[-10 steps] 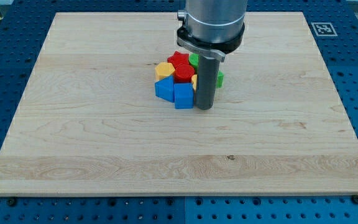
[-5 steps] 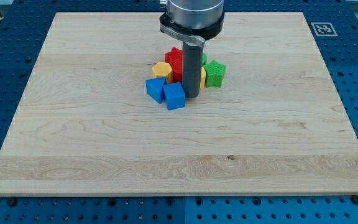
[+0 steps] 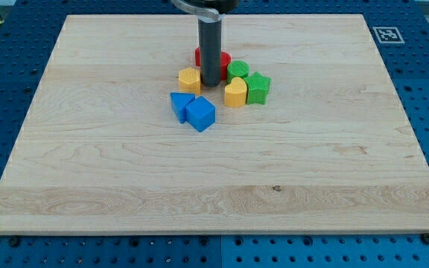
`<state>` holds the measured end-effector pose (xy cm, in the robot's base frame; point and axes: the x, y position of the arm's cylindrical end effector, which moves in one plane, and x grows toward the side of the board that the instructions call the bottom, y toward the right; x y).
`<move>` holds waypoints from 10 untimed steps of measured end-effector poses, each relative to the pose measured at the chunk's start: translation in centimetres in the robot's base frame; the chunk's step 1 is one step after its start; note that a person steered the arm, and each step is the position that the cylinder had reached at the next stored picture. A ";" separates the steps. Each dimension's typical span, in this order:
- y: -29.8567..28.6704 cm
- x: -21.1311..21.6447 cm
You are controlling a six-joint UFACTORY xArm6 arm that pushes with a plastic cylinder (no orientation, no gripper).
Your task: Separate the red star along with red circle from a group of blocks
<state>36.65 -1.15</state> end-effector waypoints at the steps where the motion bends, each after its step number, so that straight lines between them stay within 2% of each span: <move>1: 0.0 -2.3; 2: 0.0 -4.0; 3: 0.9 -3.9; 4: 5.7 0.0; 5: 8.7 0.4; 7: 6.2 -3.3; 9: 2.9 -4.4; 10: 5.1 -4.3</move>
<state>32.36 3.95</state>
